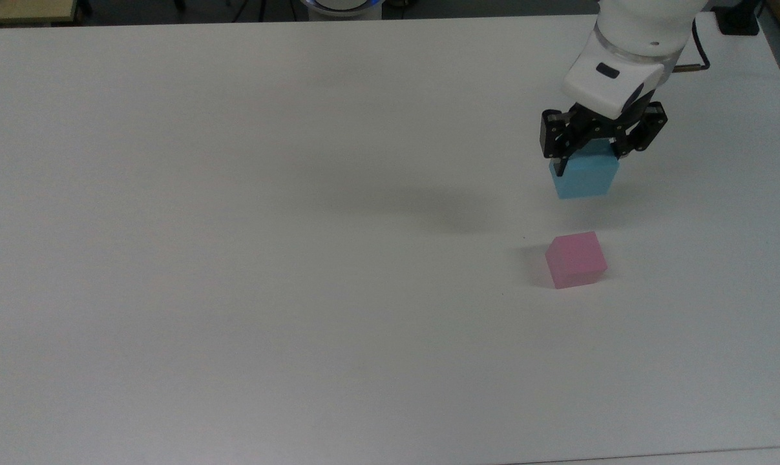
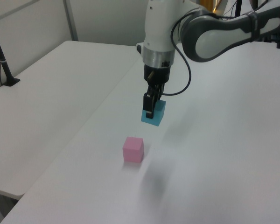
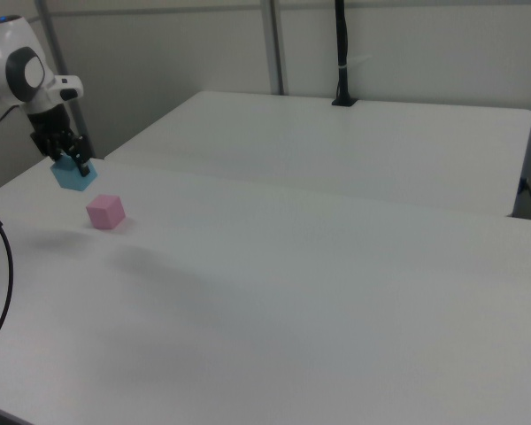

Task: Put blue cube on pink cube
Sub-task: 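Carry the light-blue cube over the pink cube and lower it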

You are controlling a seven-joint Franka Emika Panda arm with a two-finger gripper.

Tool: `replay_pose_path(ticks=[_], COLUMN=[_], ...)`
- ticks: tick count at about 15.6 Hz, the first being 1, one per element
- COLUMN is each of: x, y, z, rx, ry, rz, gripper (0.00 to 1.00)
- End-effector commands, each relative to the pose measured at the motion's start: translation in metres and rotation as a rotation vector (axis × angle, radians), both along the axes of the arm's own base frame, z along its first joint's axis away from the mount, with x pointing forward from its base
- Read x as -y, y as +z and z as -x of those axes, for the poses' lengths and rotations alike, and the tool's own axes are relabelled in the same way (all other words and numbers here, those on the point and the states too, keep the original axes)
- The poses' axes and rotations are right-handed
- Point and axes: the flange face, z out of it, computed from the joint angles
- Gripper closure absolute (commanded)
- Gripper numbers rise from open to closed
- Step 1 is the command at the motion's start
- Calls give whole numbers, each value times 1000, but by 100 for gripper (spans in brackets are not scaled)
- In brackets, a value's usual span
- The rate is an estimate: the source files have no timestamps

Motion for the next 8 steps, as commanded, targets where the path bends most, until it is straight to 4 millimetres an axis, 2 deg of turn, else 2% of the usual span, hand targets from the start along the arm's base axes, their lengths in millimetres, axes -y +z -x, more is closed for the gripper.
replay_pose_path(ticks=[1, 8], x=[-5, -10], y=[-20, -59], z=[-18, -36], rx=[63, 117], ry=[38, 49], rz=[13, 17], gripper=[90, 86])
